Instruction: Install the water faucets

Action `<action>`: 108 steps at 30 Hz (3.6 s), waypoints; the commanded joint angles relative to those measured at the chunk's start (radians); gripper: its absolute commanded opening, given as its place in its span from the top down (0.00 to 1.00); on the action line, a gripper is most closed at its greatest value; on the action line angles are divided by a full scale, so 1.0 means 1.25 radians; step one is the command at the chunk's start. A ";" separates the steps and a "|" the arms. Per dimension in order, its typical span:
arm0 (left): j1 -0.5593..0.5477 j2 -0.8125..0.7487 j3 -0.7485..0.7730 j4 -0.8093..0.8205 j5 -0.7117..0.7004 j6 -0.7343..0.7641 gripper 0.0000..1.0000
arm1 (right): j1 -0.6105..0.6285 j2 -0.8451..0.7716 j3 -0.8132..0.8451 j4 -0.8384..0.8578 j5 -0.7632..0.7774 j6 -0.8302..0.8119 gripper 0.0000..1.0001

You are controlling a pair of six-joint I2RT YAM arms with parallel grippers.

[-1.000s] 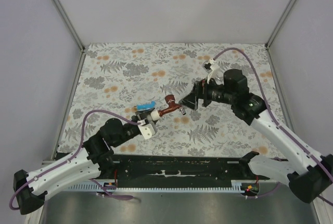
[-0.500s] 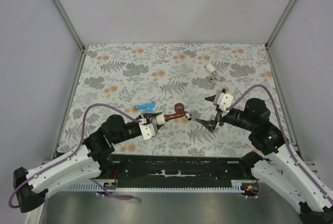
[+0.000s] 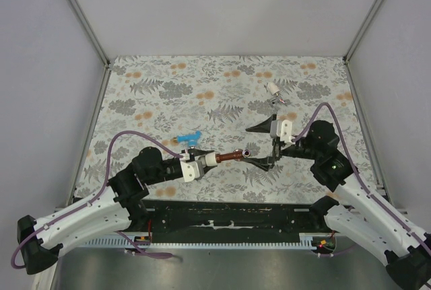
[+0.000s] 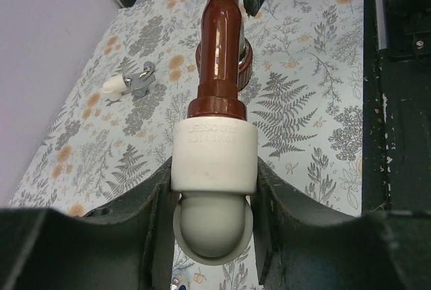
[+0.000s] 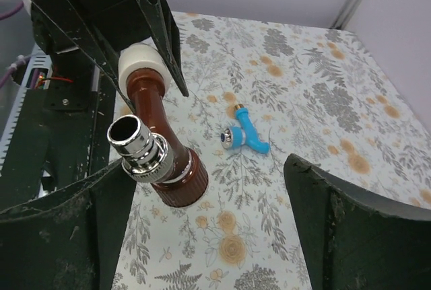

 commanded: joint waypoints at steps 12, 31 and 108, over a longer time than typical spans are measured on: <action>-0.002 -0.012 0.035 0.047 0.014 -0.026 0.98 | 0.052 0.131 0.042 0.091 -0.093 0.171 0.29; -0.156 0.033 -0.116 0.176 -0.541 0.462 0.98 | 0.051 0.393 0.206 -0.118 0.214 1.104 1.00; 0.093 0.227 0.229 -0.177 0.333 -0.156 0.98 | 0.242 0.072 0.151 -0.317 0.120 -0.058 0.67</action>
